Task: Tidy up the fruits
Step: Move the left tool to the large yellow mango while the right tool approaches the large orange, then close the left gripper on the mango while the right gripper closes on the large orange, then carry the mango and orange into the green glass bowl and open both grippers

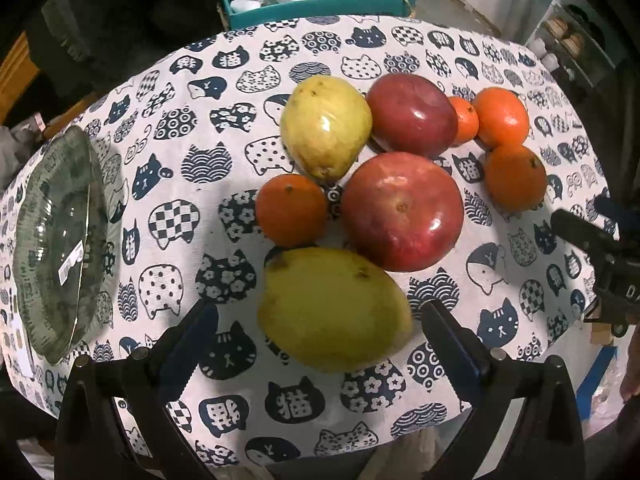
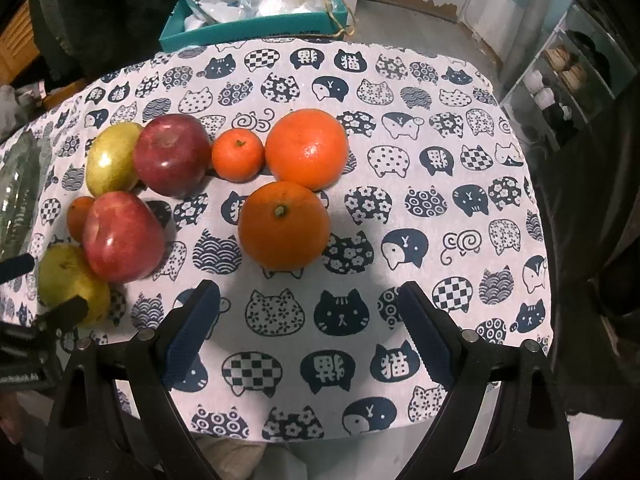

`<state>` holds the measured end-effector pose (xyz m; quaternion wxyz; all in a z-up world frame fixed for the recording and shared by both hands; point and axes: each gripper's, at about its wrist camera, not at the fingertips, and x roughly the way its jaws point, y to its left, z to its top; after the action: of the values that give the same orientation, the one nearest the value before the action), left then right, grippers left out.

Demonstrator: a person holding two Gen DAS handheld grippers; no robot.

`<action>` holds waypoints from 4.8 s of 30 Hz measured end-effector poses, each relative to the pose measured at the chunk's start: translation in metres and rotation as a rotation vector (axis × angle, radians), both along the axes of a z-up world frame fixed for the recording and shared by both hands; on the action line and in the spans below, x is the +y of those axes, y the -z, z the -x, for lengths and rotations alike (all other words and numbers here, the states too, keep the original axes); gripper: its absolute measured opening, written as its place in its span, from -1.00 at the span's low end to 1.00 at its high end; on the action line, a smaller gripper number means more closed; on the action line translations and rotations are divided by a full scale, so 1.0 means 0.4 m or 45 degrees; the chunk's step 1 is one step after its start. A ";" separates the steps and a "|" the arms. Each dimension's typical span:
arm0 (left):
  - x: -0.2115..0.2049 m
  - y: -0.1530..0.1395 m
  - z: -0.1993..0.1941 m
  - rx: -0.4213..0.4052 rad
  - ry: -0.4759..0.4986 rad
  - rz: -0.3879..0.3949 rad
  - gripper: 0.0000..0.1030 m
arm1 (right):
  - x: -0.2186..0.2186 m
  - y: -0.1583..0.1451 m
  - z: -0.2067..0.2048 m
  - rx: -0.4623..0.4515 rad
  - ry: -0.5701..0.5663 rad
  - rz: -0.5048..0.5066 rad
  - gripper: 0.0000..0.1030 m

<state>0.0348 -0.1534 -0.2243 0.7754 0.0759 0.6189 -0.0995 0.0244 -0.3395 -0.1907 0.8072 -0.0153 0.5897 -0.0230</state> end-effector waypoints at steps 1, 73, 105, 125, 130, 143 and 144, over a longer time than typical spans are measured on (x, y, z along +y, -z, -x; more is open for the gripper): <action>-0.004 0.006 -0.002 0.003 0.008 -0.008 0.99 | 0.002 0.001 -0.003 0.001 -0.002 0.001 0.73; 0.218 -0.242 -0.015 -0.354 -0.036 0.161 0.62 | 0.130 -0.200 -0.024 -0.329 -0.157 -0.013 0.26; 0.530 -0.315 -0.008 -0.464 -0.292 0.152 0.62 | 0.486 -0.314 -0.119 -0.412 -0.427 -0.148 0.26; 0.765 -0.172 -0.047 -0.366 -0.497 0.084 0.62 | 0.828 -0.157 -0.206 -0.206 -0.677 -0.225 0.26; 0.801 -0.108 -0.066 -0.304 -0.520 0.058 0.62 | 0.878 -0.090 -0.226 -0.127 -0.705 -0.219 0.27; 0.829 0.025 -0.096 -0.133 -0.521 0.038 0.62 | 0.955 0.034 -0.252 0.006 -0.779 -0.171 0.27; 0.830 0.031 -0.099 -0.126 -0.521 0.037 0.62 | 0.958 0.040 -0.253 0.014 -0.783 -0.168 0.27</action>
<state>0.0742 0.1785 -0.2366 0.8099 -0.0577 0.5811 0.0548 0.1255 0.0438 -0.2066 0.7723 -0.1406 0.5621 0.2605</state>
